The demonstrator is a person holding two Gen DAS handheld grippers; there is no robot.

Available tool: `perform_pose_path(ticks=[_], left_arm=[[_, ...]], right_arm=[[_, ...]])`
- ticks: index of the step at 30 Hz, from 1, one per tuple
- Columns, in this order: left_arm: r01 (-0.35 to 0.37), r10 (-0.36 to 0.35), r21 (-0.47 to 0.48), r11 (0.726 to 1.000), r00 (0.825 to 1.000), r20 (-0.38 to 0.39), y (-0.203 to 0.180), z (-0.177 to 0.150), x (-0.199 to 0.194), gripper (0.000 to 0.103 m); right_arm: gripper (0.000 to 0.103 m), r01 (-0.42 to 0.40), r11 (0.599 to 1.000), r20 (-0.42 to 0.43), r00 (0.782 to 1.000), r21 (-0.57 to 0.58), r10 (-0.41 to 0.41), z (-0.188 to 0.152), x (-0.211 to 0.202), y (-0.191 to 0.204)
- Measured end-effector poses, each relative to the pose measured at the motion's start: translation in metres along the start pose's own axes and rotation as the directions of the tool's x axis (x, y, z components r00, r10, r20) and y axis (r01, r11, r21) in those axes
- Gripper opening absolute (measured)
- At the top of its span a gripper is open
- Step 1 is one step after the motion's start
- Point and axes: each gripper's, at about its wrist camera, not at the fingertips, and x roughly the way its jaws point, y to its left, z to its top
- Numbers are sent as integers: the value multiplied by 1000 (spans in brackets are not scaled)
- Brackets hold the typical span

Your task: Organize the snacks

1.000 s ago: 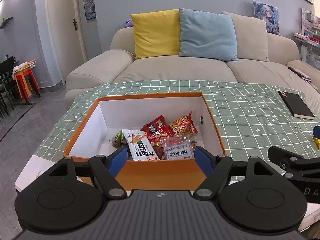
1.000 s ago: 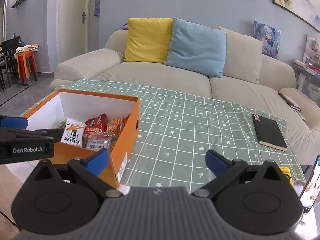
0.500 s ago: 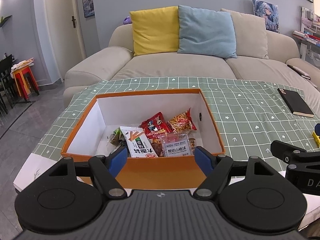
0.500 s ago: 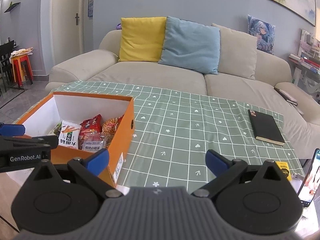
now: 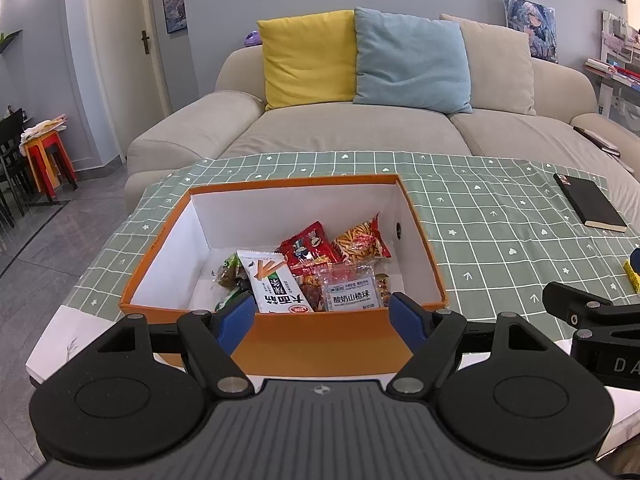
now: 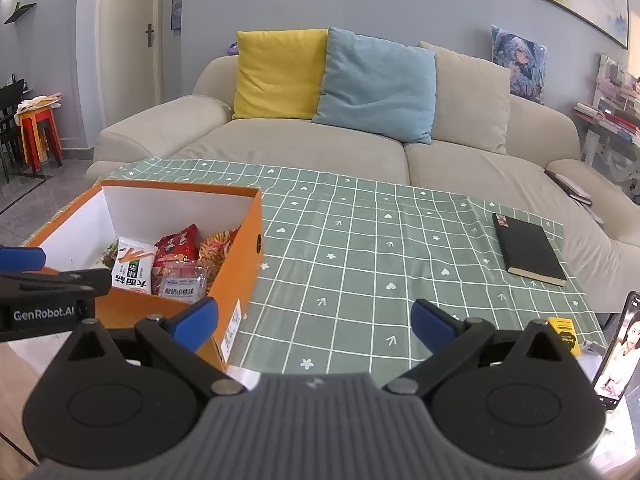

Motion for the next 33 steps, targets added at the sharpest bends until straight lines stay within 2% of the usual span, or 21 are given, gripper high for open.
perform_pose_path(ticks=[33], left_arm=[[1,-1,8,1000,1000,-14,0,-2,1,90]], right_arm=[[99,19,1000,-7,1000,12,-19,-1,1,-1]])
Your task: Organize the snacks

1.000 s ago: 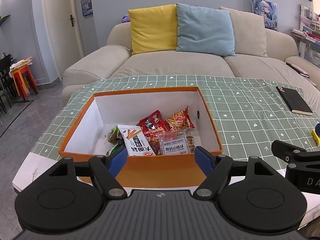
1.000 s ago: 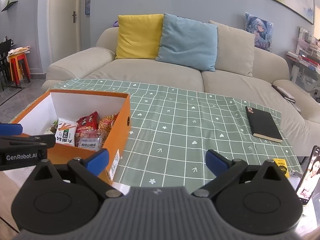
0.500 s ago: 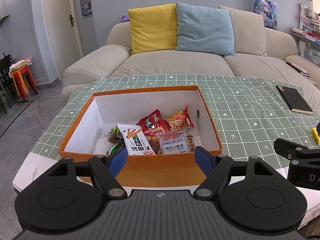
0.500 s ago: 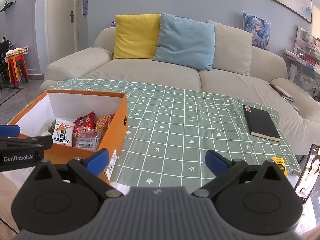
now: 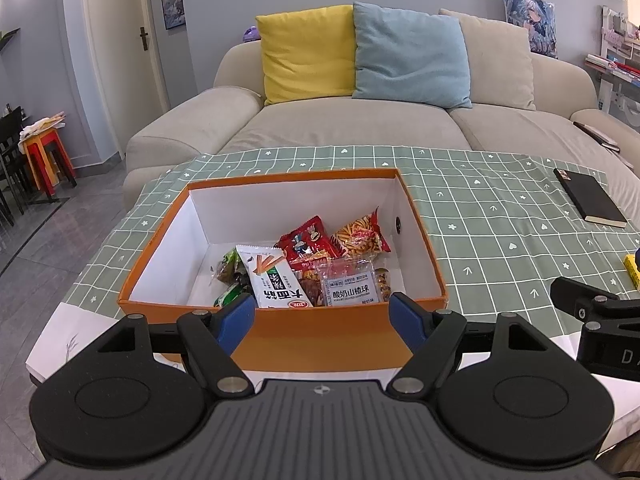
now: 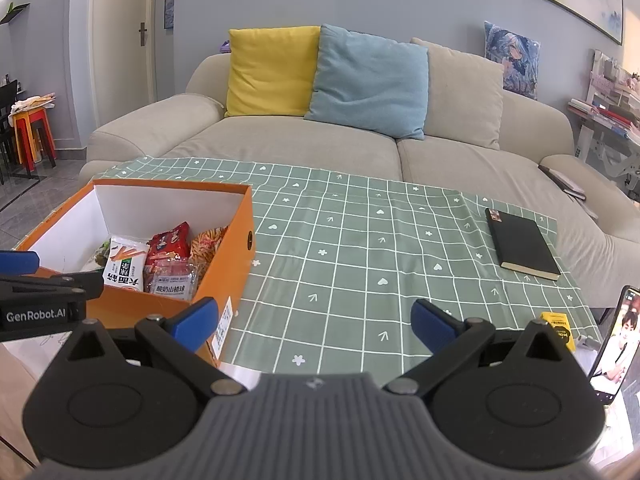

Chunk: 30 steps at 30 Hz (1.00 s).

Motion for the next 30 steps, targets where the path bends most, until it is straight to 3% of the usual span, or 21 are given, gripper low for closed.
perform_pose_path(ticks=[30], left_arm=[[-6,6,-16,1000,1000,14,4,1,-2,90]], right_arm=[[99,2,1000,-8,1000,10,-2,-2,1,2]])
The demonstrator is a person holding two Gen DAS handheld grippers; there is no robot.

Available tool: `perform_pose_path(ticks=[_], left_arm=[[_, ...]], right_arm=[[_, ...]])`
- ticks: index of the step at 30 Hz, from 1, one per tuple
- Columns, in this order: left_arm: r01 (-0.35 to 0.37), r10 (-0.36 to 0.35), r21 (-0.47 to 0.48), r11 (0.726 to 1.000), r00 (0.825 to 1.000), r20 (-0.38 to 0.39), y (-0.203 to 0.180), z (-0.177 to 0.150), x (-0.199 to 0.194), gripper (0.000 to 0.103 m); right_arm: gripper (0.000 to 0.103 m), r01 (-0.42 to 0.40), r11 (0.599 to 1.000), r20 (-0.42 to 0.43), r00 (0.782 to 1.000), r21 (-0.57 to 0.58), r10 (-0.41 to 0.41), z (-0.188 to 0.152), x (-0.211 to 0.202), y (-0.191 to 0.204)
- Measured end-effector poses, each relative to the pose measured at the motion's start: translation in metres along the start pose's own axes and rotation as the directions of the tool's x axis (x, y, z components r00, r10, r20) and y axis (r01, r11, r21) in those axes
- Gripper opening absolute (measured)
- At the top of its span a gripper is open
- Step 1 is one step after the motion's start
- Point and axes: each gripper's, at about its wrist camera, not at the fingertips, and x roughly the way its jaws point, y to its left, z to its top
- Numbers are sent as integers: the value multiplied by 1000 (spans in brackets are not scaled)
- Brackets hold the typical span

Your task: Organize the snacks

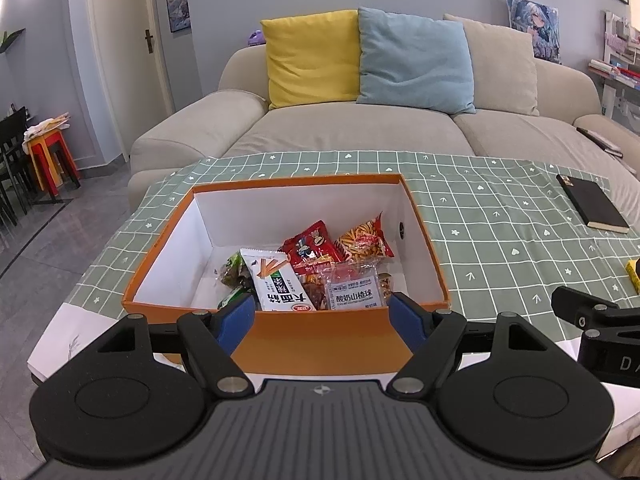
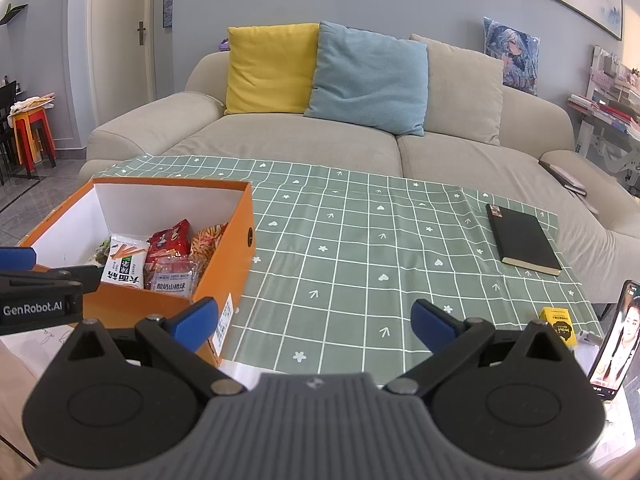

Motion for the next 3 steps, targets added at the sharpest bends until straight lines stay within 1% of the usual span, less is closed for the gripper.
perform_pose_path(ticks=[3], left_arm=[[0,0,0,1000,1000,0,0,0,0,90]], right_arm=[[99,0,1000,-1,1000,1,0,0,0,0]])
